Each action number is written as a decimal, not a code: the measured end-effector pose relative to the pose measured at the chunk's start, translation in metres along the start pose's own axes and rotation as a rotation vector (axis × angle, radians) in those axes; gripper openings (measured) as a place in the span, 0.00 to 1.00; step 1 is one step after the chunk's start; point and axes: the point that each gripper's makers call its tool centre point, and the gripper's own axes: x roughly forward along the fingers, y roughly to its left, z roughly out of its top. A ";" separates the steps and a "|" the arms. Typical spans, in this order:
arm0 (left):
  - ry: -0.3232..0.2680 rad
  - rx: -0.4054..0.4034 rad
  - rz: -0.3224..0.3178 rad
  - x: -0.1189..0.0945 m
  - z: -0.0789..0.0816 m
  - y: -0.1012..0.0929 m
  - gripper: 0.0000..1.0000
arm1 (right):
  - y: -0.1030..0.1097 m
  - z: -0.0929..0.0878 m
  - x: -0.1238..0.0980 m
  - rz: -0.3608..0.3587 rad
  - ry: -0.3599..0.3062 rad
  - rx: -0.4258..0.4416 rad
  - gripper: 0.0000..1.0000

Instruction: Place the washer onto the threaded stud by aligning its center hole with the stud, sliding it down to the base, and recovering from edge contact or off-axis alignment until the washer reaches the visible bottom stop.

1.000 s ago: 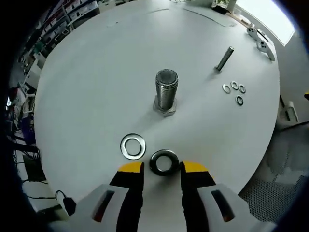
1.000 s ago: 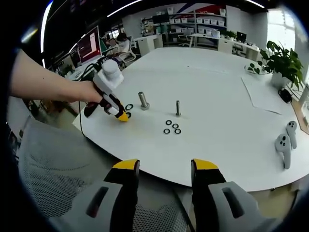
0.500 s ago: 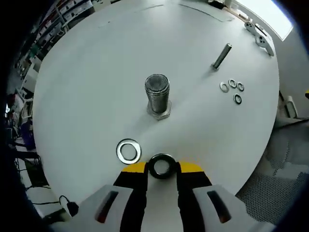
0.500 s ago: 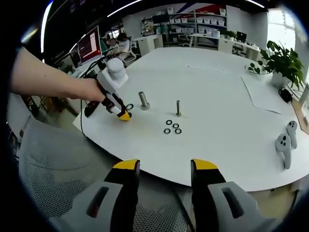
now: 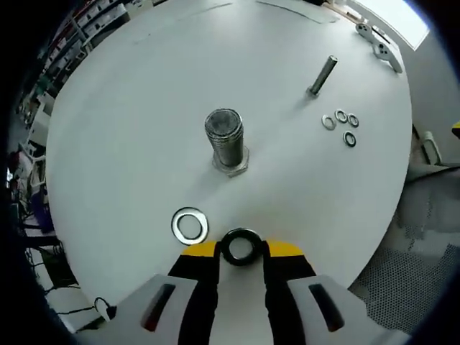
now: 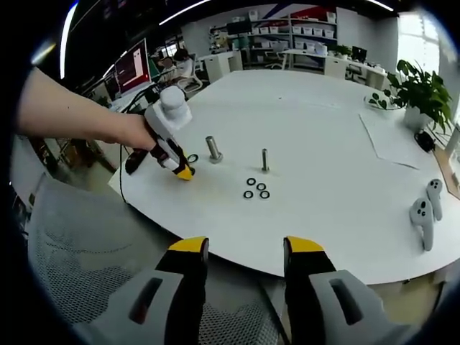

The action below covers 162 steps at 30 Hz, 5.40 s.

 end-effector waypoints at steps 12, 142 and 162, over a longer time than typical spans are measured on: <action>-0.012 0.034 -0.010 0.000 -0.001 0.000 0.24 | 0.000 0.000 0.001 0.001 0.001 0.000 0.44; -0.094 0.210 0.024 -0.005 0.077 0.009 0.22 | 0.001 -0.002 0.001 0.012 0.016 -0.014 0.39; -0.177 0.087 0.045 -0.041 0.044 0.031 0.29 | 0.005 -0.001 0.002 0.026 0.015 -0.036 0.39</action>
